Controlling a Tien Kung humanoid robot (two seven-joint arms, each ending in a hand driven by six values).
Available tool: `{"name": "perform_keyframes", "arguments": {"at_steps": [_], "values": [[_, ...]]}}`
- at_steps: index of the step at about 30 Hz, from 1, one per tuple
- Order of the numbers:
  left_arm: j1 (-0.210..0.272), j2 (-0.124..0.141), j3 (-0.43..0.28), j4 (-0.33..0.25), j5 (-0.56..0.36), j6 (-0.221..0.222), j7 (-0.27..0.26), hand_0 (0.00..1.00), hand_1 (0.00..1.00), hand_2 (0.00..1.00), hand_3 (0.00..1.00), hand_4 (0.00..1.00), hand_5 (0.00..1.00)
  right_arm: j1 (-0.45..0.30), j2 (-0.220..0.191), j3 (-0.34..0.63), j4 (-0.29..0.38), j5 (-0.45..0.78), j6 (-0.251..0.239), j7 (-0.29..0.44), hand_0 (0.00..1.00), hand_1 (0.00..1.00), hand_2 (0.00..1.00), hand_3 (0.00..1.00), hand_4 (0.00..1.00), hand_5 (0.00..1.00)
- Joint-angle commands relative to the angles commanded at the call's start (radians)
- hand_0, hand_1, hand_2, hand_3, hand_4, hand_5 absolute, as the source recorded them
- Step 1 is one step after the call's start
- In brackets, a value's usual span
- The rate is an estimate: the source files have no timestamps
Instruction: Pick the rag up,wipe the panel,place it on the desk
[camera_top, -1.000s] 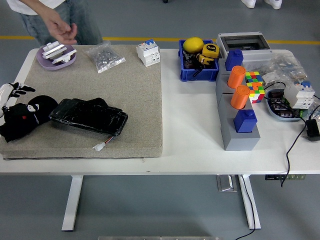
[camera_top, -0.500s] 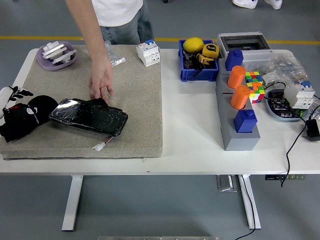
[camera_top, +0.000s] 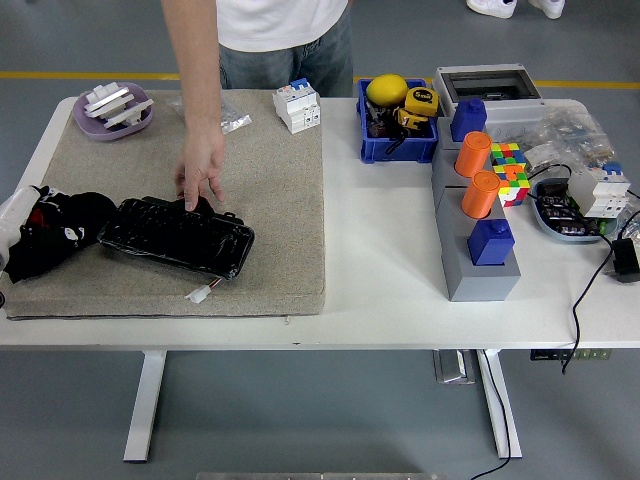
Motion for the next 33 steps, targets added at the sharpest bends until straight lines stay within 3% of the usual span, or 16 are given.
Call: {"name": "perform_keyframes", "arguments": {"at_steps": [1, 2, 7, 8, 13, 14, 19, 20, 26, 30, 33], "values": [[-0.001, -0.001, 0.005, 0.003, -0.001, 0.007, 0.002, 0.652, 0.769, 0.765, 0.637, 0.863, 0.232, 0.000, 0.000, 0.000, 0.000, -0.001, -0.001, 0.000, 0.767, 0.591, 0.694, 0.647, 0.998, 0.538], [-0.001, -0.002, 0.010, 0.005, -0.003, 0.015, 0.003, 0.384, 0.646, 0.716, 0.611, 0.659, 0.134, -0.001, 0.000, 0.001, 0.000, -0.001, -0.001, 0.001, 0.766, 0.590, 0.694, 0.646, 0.998, 0.537], [-0.002, -0.005, 0.028, 0.013, -0.002, 0.068, 0.017, 0.384, 0.646, 0.716, 0.611, 0.659, 0.134, -0.006, 0.000, 0.016, 0.000, -0.008, -0.004, 0.005, 0.766, 0.590, 0.694, 0.646, 0.998, 0.537], [-0.001, -0.006, 0.030, 0.013, -0.001, 0.075, 0.019, 0.321, 0.464, 0.617, 0.568, 0.226, 0.002, -0.007, 0.000, 0.018, 0.000, -0.009, -0.004, 0.006, 0.768, 0.590, 0.694, 0.645, 0.998, 0.536], [0.000, -0.009, 0.040, 0.014, 0.014, 0.110, 0.025, 0.321, 0.464, 0.617, 0.568, 0.226, 0.002, -0.009, 0.000, 0.023, -0.001, -0.006, -0.007, 0.009, 0.768, 0.590, 0.694, 0.645, 0.998, 0.536], [0.001, -0.010, 0.042, 0.015, 0.015, 0.116, 0.024, 0.241, 0.368, 0.580, 0.535, 0.098, 0.002, -0.009, 0.000, 0.024, -0.001, -0.006, -0.007, 0.009, 0.767, 0.590, 0.692, 0.645, 0.998, 0.536], [0.004, -0.016, 0.050, 0.018, 0.031, 0.157, 0.024, 0.241, 0.368, 0.580, 0.535, 0.098, 0.002, -0.009, 0.000, 0.036, -0.002, -0.009, -0.011, 0.013, 0.767, 0.590, 0.692, 0.645, 0.998, 0.536], [0.005, -0.017, 0.053, 0.019, 0.033, 0.163, 0.027, 0.215, 0.305, 0.549, 0.508, 0.130, 0.002, -0.009, 0.000, 0.037, -0.003, -0.009, -0.012, 0.014, 0.767, 0.588, 0.692, 0.644, 0.998, 0.535], [0.012, -0.022, 0.054, 0.018, 0.061, 0.190, 0.035, 0.203, 0.280, 0.542, 0.501, 0.106, 0.002, -0.009, -0.002, 0.037, -0.004, -0.006, -0.014, 0.016, 0.767, 0.590, 0.692, 0.644, 0.998, 0.535], [0.025, -0.023, 0.027, -0.003, 0.100, 0.196, 0.041, 0.203, 0.280, 0.542, 0.501, 0.106, 0.002, -0.009, -0.003, 0.035, -0.004, -0.005, -0.014, 0.015, 0.767, 0.590, 0.692, 0.644, 0.998, 0.535], [0.049, -0.021, -0.036, -0.056, 0.161, 0.209, 0.063, 0.205, 0.276, 0.549, 0.504, 0.107, 0.002, -0.009, -0.004, 0.031, -0.003, -0.003, -0.012, 0.015, 0.769, 0.590, 0.691, 0.645, 0.998, 0.535]]}}
